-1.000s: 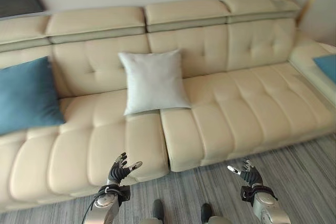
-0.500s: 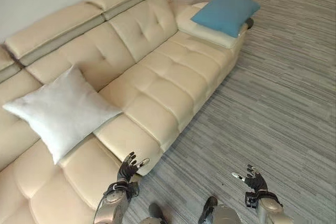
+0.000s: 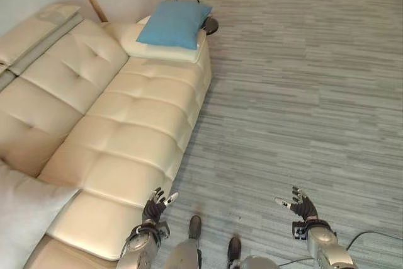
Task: Pick up all the scattered cushions and arrange them neatly on the sofa.
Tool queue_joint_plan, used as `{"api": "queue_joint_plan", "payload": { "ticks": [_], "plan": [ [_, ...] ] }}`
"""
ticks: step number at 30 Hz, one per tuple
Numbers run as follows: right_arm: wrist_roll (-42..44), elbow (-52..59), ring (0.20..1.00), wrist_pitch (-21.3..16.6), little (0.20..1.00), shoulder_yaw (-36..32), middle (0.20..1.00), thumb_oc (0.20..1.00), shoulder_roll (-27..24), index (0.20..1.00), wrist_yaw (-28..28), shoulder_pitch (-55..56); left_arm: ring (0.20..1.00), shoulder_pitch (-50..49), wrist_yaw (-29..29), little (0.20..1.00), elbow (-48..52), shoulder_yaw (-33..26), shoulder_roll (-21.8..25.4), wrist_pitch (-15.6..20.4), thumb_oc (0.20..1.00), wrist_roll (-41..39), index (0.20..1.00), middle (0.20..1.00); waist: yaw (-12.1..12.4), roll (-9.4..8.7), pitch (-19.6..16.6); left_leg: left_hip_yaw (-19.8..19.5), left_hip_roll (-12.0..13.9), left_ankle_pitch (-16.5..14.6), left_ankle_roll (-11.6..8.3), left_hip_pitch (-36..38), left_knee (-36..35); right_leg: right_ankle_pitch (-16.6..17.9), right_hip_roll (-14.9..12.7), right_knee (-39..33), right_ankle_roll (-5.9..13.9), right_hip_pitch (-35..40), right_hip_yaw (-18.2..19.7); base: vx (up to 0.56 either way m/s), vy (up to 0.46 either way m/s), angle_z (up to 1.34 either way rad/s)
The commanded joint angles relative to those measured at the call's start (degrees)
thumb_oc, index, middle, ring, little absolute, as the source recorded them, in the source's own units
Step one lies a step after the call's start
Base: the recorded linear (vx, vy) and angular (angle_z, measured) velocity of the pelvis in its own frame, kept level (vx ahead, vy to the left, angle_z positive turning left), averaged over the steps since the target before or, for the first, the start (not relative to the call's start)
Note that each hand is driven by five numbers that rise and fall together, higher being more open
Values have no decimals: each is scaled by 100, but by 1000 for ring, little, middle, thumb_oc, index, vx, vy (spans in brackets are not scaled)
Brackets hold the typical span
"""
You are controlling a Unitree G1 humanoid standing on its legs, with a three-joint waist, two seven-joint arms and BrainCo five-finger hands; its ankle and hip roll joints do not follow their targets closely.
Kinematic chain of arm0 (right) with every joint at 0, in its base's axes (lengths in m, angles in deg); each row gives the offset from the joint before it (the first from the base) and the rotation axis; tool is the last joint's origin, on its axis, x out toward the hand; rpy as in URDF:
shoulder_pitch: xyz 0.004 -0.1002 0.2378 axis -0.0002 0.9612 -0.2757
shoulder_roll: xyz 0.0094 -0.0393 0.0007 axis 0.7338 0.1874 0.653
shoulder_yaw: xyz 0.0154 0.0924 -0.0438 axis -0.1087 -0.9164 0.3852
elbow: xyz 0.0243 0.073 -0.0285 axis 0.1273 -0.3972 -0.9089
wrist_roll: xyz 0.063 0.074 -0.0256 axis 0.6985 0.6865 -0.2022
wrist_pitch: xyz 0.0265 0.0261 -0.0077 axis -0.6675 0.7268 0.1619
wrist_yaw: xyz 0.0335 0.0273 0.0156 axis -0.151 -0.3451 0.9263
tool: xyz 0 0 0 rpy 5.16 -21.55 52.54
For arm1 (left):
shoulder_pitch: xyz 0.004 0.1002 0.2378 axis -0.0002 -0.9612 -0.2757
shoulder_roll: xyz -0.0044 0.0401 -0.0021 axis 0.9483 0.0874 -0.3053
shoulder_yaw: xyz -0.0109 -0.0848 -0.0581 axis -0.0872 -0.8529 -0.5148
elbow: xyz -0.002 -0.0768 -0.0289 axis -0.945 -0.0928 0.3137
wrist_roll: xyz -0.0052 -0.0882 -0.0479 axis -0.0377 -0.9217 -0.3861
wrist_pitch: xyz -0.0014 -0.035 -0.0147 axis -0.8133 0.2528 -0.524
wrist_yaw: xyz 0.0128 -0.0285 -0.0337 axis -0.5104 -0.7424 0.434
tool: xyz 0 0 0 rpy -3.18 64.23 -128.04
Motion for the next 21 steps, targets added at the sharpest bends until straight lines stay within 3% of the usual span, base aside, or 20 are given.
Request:
{"api": "queue_joint_plan", "payload": {
  "ticks": [1, 3, 4, 7, 8, 9, 10, 11, 13, 15, 17, 19, 20, 21],
  "plan": [
    [-60, 265, 1000, -210, 1000, -72, 1000, 1000, -64, 1000, -11, -139, 1000, 8, 32, 1000, 342, 67, 252, 243, 1000, 36, 1000, 1000, 188, 104, 189, 183, -6, 319, 182, 56, 104, -914, -623, 118, 874, 431, 170, 384, 221, -52],
    [-123, 291, 1000, -192, 1000, -125, 1000, 1000, -38, 1000, 19, -94, 1000, -53, 11, 1000, 299, 56, 261, 226, 1000, 62, 1000, 1000, 158, 106, 83, 187, -44, 382, 261, 148, 162, -1032, -714, 206, 918, 592, 270, 449, 251, -36],
    [-128, 328, 1000, -169, 1000, -178, 1000, 1000, 52, 1000, 70, -33, 1000, -79, -23, 1000, 290, 66, 348, 183, 1000, 83, 1000, 1000, 114, 11, -15, 245, -106, 272, 404, 237, 291, -1191, -871, 573, 967, 606, 350, 368, 186, -40],
    [-157, 323, 1000, -159, 1000, -200, 1000, 1000, 136, 1000, 136, 6, 1000, -70, -69, 1000, 306, 72, 475, 126, 1000, 171, 1000, 1000, 98, -122, -56, 345, -146, 88, 564, 378, 384, -1240, -972, 1283, 1101, 402, 398, 285, 136, -27],
    [-155, 292, 1000, -116, 1000, -195, 1000, 1000, 231, 1000, 187, 48, 1000, -83, -75, 1000, 352, 53, 577, 75, 1000, 211, 1000, 1000, 66, -186, -24, 418, -168, -78, 717, 528, 444, -1143, -1044, 2192, 1226, -39, 460, 334, 157, -33],
    [-151, 277, 1000, -117, 1000, -192, 1000, 1000, 248, 1000, 208, 65, 1000, -87, -85, 1000, 374, 69, 611, 62, 1000, 237, 1000, 1000, 20, -200, 10, 449, -184, -161, 790, 622, 459, -899, -1077, 2560, 1307, -225, 466, 222, 120, -37],
    [-151, 277, 1000, -117, 1000, -192, 1000, 1000, 249, 1000, 208, 65, 1000, -86, -85, 1000, 374, 68, 613, 62, 1000, 237, 1000, 1000, 29, -208, 7, 461, -189, -164, 793, 617, 463, -910, -1086, 2585, 1311, -244, 479, 215, 114, -22],
    [-109, 281, 1000, -133, 1000, -219, 1000, 1000, 288, 1000, 227, 113, 1000, -84, -93, 1000, 408, 85, 682, 59, 1000, 300, 1000, 1000, -32, -208, 53, 535, -221, -306, 908, 767, 467, -431, -1213, 3233, 1430, -539, 421, 140, 77, -8],
    [-33, 297, 1000, -165, 1000, -256, 1000, 1000, 355, 1000, 201, 162, 1000, -48, -89, 1000, 470, 102, 696, 57, 1000, 320, 1000, 1000, -85, -166, 120, 577, -172, -427, 956, 1002, 375, -335, -1282, 3542, 1363, -957, 261, 265, 113, 0],
    [10, 282, 1000, -187, 1000, -269, 1000, 1000, 366, 1000, 199, 144, 1000, 2, -82, 1000, 498, 116, 687, 72, 1000, 305, 1000, 1000, -115, -145, 171, 593, -151, -495, 958, 1117, 332, -403, -1272, 3449, 1289, -1175, 129, 220, 52, -17],
    [59, 286, 1000, -204, 1000, -277, 1000, 1000, 347, 1000, 188, 82, 1000, 49, -100, 1000, 527, 152, 678, 86, 1000, 285, 1000, 1000, -194, -134, 232, 663, -140, -639, 919, 1276, 307, -473, -1265, 2809, 1248, -1332, -116, 227, -34, -11],
    [145, 215, 1000, -237, 1000, -256, 1000, 1000, 355, 1000, 170, 23, 1000, 127, -89, 1000, 450, 214, 673, 84, 1000, 307, 1000, 1000, -265, -208, 276, 745, -212, -814, 876, 1544, 270, -238, -1222, 1929, 1251, -1654, -393, 289, -85, -16],
    [146, 211, 1000, -240, 1000, -255, 1000, 1000, 353, 1000, 170, 21, 1000, 129, -89, 1000, 445, 215, 671, 87, 1000, 307, 1000, 1000, -266, -190, 291, 740, -192, -828, 870, 1576, 260, -234, -1199, 1894, 1250, -1608, -406, 401, -149, -33],
    [173, 118, 1000, -216, 1000, -263, 1000, 1000, 394, 1000, 146, -4, 1000, 205, -93, 1000, 373, 212, 654, 112, 1000, 333, 1000, 1000, -361, -218, 302, 756, -188, -965, 770, 1842, 181, 32, -1174, 984, 1369, -1683, -660, 402, -162, -25]
  ]
}}
